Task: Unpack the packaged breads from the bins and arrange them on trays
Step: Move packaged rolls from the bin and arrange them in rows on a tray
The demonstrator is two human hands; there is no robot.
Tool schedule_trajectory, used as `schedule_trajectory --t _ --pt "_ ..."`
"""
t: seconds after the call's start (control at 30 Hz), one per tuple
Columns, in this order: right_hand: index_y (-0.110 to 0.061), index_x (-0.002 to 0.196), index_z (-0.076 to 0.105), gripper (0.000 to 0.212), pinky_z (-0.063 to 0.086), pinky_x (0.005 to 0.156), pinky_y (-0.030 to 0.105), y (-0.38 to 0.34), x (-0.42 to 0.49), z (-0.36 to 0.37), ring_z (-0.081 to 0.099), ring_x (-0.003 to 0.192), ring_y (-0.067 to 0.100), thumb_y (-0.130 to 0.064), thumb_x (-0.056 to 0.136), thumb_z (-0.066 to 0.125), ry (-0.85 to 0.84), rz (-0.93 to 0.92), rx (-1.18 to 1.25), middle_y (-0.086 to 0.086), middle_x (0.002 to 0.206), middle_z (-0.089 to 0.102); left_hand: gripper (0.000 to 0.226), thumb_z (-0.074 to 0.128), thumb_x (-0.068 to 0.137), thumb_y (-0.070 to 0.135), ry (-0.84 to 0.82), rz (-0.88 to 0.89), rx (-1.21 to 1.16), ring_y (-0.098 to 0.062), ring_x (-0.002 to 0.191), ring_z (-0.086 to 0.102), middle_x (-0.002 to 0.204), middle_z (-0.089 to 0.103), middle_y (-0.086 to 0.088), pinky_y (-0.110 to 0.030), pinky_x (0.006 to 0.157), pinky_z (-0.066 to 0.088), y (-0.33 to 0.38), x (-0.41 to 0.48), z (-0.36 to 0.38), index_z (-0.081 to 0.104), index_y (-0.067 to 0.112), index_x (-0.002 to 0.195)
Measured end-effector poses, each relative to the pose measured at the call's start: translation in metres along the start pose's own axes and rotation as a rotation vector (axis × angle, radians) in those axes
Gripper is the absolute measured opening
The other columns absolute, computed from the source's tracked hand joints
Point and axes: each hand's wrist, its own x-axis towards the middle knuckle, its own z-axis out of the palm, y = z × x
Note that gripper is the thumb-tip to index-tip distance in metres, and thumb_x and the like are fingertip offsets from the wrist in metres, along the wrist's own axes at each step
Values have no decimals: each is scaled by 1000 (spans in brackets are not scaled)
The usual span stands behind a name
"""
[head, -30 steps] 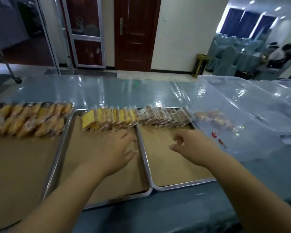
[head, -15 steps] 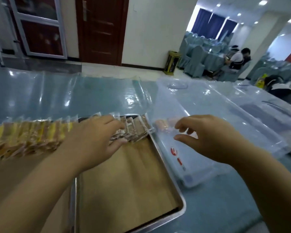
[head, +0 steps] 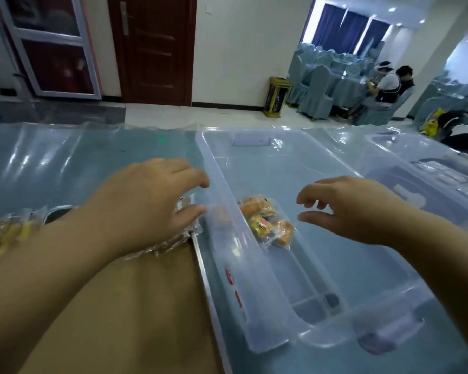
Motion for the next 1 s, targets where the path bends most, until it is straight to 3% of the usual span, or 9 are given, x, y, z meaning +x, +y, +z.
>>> schedule_trajectory --t 0.17,0.23,0.33,0.43,0.53,0.7,0.8,0.9,1.0 --pt "-35 120 49 40 45 75 26 61 31 37 55 94 12 -56 86 51 -193 -79 -8 -9 114 59 39 53 80 54 -143 -114 -24 -8 95 53 107 57 15 -32 75 48 49 69 27 54 35 114" --pt "-31 122 49 44 48 83 34 78 49 54 56 101 19 -55 85 55 -298 -95 -21 -3 116 59 37 56 82 52 -241 -149 49 -10 97 51 110 55 13 -30 72 43 59 100 44 51 35 115" --pt "-21 123 52 47 45 80 33 91 79 78 56 105 24 -48 85 61 -407 -110 -23 2 118 59 38 58 84 51 -378 -215 113 -15 99 52 114 55 8 -31 71 42 67 142 75 50 33 116" --pt "-14 120 56 45 42 73 31 97 107 98 57 102 26 -42 86 62 -387 -106 18 7 116 61 39 60 85 46 -548 -329 199 -21 96 51 117 55 1 -33 71 40 64 176 107 50 25 117" --pt "-11 119 56 38 42 76 32 106 131 120 57 105 28 -32 88 61 -347 -43 54 10 117 60 39 65 85 35 -675 -445 193 -25 94 53 116 58 -7 -33 71 39 57 202 139 55 14 116" --pt "-10 116 56 31 47 85 35 114 148 156 57 104 28 -28 91 57 -423 26 58 9 116 59 21 67 83 24 -855 -528 176 -26 81 51 110 62 -11 -33 72 43 49 216 187 59 10 95" --pt "-10 117 54 30 48 88 38 115 153 166 56 106 28 -24 91 57 -475 43 91 9 117 57 35 68 83 24 -945 -522 170 -27 94 56 117 61 -10 -36 83 46 51 221 211 60 8 113" --pt "-9 122 50 34 48 93 42 115 156 178 54 110 30 -16 89 56 -498 63 129 11 122 55 63 67 84 25 -971 -532 61 -30 114 51 135 49 -8 -40 94 44 60 225 238 39 18 140" --pt "-8 129 43 41 46 91 39 114 153 192 53 111 30 -15 90 53 -502 101 192 11 126 52 59 67 83 22 -955 -617 -32 -26 102 54 119 53 -6 -34 85 47 65 215 260 42 21 137"
